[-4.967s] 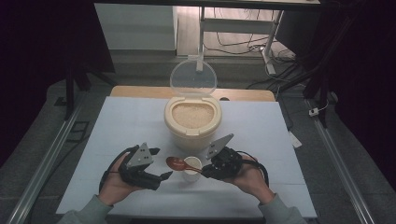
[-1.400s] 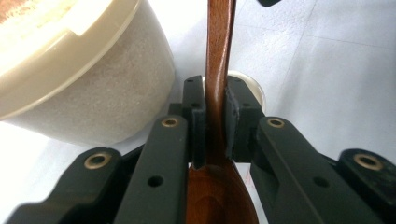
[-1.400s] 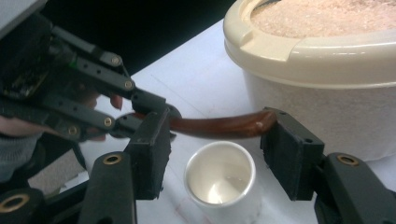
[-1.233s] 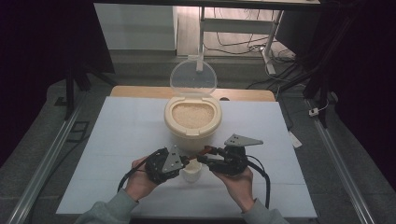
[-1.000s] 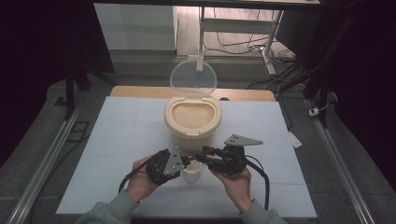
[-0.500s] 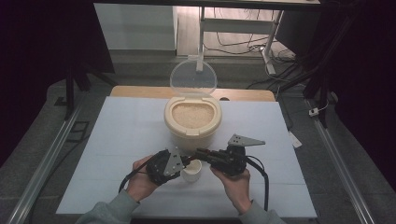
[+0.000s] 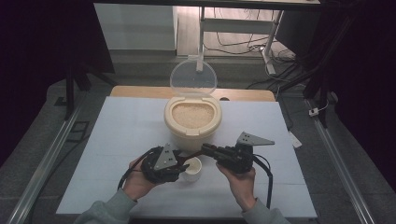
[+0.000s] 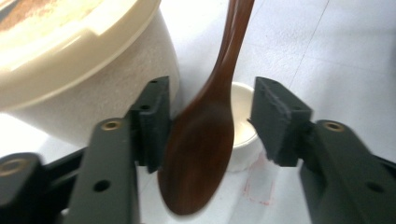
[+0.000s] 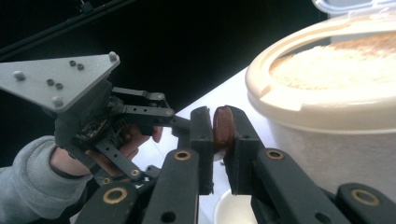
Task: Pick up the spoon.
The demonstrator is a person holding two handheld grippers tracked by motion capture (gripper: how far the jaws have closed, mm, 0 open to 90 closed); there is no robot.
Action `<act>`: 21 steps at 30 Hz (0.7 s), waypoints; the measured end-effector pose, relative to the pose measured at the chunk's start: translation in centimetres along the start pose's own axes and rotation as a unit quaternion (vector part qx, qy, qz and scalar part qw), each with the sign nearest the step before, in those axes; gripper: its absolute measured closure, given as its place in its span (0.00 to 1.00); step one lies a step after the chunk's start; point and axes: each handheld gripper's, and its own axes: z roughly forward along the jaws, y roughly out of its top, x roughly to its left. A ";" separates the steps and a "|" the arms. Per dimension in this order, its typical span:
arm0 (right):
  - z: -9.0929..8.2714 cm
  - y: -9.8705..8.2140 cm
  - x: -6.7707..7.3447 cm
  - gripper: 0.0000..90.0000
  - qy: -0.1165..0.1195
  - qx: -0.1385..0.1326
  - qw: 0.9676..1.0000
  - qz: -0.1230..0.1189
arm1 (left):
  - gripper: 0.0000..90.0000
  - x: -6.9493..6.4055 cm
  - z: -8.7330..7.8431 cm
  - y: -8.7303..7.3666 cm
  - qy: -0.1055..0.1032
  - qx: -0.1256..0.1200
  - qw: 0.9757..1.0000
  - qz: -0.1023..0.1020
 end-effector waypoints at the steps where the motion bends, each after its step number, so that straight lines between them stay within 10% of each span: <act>1: -0.1 0.1 0.0 0.91 -0.002 -0.003 1.000 -0.001 | 0.47 0.1 -0.1 -0.2 -0.001 -0.002 1.000 -0.007; 21: -2.8 1.7 -0.7 0.91 -0.018 -0.026 0.999 -0.035 | 0.32 3.1 -3.8 -9.0 0.038 0.013 0.992 -0.121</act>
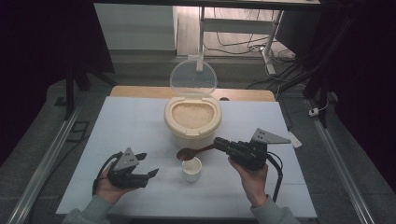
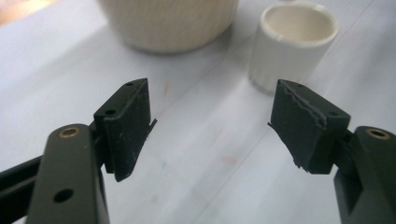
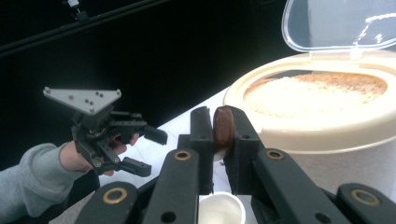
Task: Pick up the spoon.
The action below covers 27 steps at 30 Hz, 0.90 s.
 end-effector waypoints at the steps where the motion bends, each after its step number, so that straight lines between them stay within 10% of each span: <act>1: -0.1 0.1 -0.1 0.91 -0.001 -0.002 1.000 0.001 | 0.32 0.2 -0.2 -0.4 0.003 0.003 1.000 -0.004; 27: -2.5 1.8 -0.7 0.91 -0.018 -0.046 0.999 -0.009 | 0.28 2.0 -1.2 -3.1 0.026 0.020 0.999 -0.039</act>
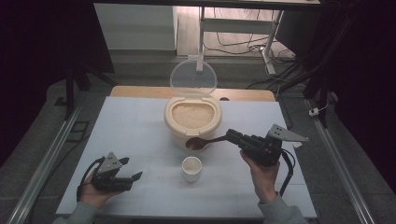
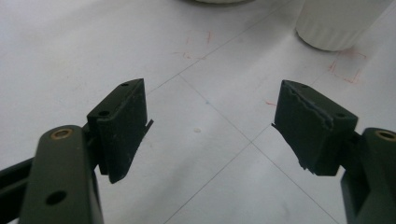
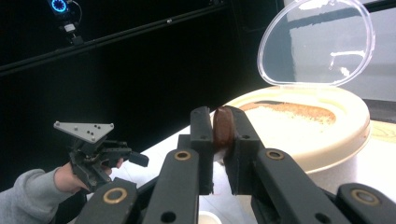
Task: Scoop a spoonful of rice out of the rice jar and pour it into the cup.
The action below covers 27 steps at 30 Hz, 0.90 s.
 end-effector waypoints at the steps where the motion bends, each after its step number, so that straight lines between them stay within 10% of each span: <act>1: 0.0 0.1 0.0 0.91 0.000 -0.002 1.000 0.000 | 0.28 0.0 0.0 0.0 0.000 0.000 1.000 0.000; 27: 1.2 4.2 -3.7 0.91 -0.085 -0.026 0.996 -0.009 | 0.27 0.2 0.4 0.1 -0.006 0.008 1.000 0.000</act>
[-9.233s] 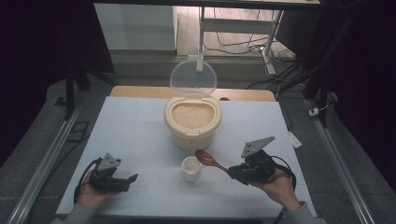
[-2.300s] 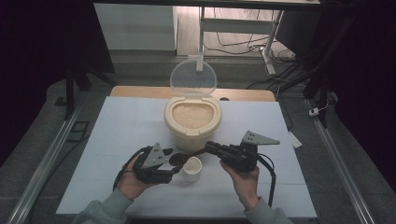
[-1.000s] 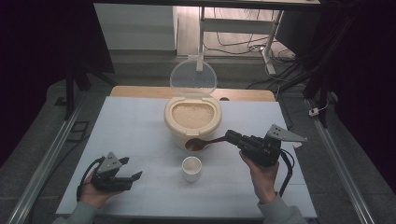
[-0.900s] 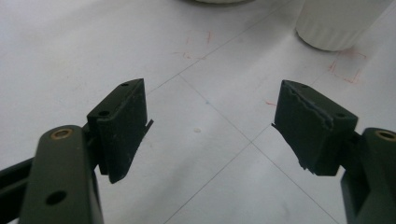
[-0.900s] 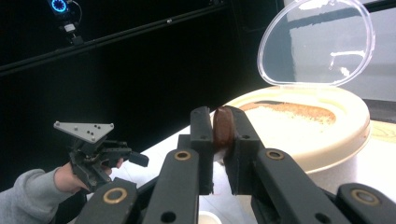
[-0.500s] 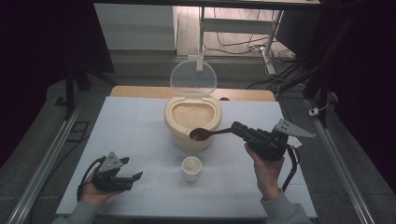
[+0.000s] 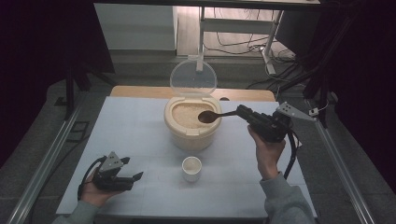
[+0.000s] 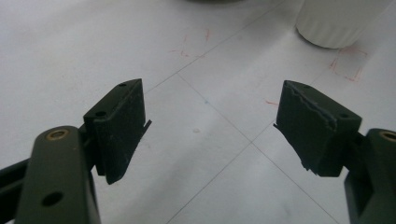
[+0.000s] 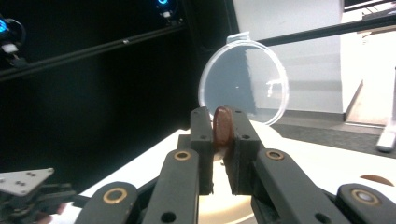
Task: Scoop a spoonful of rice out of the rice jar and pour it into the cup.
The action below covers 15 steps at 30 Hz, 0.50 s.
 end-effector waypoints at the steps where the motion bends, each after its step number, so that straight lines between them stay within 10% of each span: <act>1: 0.2 0.2 0.0 0.91 -0.004 0.002 1.000 -0.004 | 0.27 0.0 0.0 0.0 0.000 0.000 1.000 0.000; 15: 4.0 1.3 0.1 0.91 -0.063 0.046 0.994 -0.073 | 0.26 0.1 0.1 -0.1 -0.002 0.004 1.000 -0.002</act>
